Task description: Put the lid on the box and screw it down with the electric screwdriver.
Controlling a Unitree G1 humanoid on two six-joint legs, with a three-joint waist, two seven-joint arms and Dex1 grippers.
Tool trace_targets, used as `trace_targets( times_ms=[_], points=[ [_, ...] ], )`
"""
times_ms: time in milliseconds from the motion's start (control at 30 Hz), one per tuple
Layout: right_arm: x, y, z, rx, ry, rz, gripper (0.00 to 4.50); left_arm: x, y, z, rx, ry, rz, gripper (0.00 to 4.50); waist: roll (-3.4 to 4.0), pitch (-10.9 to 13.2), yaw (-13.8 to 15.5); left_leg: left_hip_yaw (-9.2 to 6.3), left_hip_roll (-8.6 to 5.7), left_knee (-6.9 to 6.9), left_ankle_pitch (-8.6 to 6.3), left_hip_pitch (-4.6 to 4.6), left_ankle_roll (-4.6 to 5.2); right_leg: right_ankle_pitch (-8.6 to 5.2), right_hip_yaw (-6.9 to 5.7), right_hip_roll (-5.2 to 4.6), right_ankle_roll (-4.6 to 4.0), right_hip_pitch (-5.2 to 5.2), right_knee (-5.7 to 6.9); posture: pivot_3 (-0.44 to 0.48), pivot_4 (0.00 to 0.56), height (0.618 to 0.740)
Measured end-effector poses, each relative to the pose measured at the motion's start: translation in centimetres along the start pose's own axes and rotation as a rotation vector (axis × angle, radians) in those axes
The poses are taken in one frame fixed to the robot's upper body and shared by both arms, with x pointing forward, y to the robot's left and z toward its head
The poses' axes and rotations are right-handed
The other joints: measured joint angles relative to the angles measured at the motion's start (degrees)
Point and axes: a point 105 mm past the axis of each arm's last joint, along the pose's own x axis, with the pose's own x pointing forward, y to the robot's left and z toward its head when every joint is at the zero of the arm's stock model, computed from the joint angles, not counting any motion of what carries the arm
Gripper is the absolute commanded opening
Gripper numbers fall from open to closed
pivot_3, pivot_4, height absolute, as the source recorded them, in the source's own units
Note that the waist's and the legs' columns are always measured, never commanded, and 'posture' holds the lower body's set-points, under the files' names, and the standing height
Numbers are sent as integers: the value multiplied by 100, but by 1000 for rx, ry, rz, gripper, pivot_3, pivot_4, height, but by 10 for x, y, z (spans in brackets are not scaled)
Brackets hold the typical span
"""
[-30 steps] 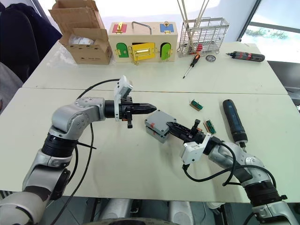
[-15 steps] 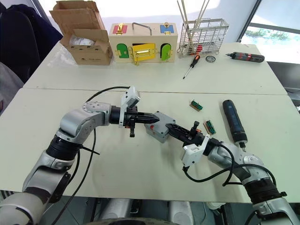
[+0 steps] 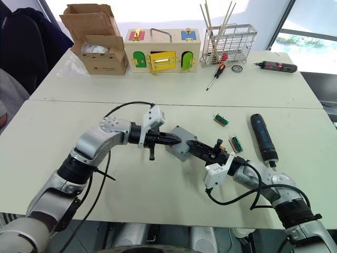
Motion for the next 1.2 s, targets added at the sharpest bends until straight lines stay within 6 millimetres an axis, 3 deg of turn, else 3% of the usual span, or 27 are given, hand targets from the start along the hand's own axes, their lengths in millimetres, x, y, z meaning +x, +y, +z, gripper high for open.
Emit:
trace_targets(
  times_ms=[67,167,300,1033,1200],
  points=[
    [-1,-4,-1,-9,3,-13,3444,3,1,-1,14,4,7,0,-2,-16,-2,0,1,-1,-1,13,1,0,0,2,0,13,-5,0,150,735],
    [-3,-7,-1,-20,12,-29,4349,6,2,-4,29,16,21,0,-3,-34,0,1,1,-1,-3,30,5,-3,1,3,0,32,-6,0,150,735],
    [-6,-6,-2,-22,25,-25,4349,11,1,-7,44,27,19,0,1,-40,-5,-5,4,-16,-27,99,45,-30,10,11,0,124,-65,0,150,735],
    [-3,-7,-3,-58,-16,24,4349,9,4,-13,51,38,59,0,5,-120,-18,-4,5,-44,-17,109,27,-30,23,13,0,125,-81,0,150,735],
    [-4,-7,-4,-57,-19,28,4349,7,3,-16,51,46,74,0,1,-124,-10,-3,3,-81,-21,154,34,-31,30,12,-2,156,-97,0,150,735]
  ],
)
